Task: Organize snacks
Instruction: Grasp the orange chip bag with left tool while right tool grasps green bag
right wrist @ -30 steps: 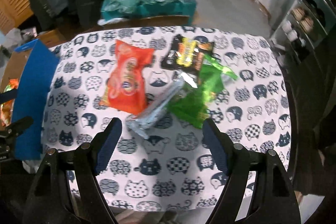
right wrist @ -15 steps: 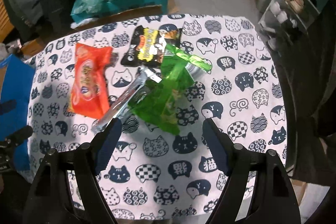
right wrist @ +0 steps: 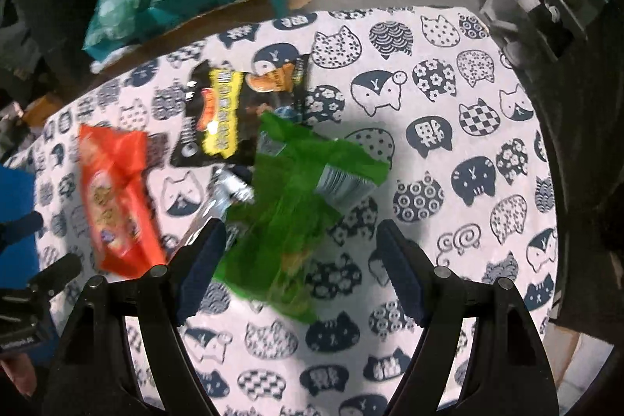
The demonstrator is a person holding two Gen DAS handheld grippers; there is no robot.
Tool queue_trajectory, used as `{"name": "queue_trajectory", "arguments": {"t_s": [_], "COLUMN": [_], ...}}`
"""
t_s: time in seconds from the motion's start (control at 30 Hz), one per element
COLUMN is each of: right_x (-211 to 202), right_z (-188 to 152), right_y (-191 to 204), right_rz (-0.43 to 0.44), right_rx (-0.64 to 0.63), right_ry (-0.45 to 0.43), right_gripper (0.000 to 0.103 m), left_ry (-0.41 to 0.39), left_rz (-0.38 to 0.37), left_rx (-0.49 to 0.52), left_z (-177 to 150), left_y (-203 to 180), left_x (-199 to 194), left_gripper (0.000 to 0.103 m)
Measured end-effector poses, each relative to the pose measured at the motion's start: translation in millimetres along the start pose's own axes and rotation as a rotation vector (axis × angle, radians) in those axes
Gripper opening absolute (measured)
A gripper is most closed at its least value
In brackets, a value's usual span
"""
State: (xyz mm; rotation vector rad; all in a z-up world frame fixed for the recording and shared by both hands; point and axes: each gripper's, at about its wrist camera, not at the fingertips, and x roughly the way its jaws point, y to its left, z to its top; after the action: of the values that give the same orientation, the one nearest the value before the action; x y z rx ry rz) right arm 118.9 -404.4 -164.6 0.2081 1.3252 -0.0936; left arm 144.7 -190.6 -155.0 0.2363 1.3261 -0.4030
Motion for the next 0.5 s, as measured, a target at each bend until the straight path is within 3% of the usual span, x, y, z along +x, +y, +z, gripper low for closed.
{"name": "queue_trajectory", "arguments": {"t_s": [0.17, 0.5], "right_x": [21.3, 46.3], "right_z": [4.8, 10.5], "right_y": [-2.9, -5.4], "right_rz": [0.033, 0.035], "right_rx": [0.049, 0.076], "right_ry": [0.02, 0.006], "right_gripper": [0.078, 0.078], "left_ry": [0.023, 0.065], "left_rz": [-0.048, -0.057], "left_rx": [-0.076, -0.131], "left_z": [16.1, 27.3], "left_y": [1.5, -0.7], "left_x": [20.3, 58.5], "left_gripper": [0.086, 0.086]}}
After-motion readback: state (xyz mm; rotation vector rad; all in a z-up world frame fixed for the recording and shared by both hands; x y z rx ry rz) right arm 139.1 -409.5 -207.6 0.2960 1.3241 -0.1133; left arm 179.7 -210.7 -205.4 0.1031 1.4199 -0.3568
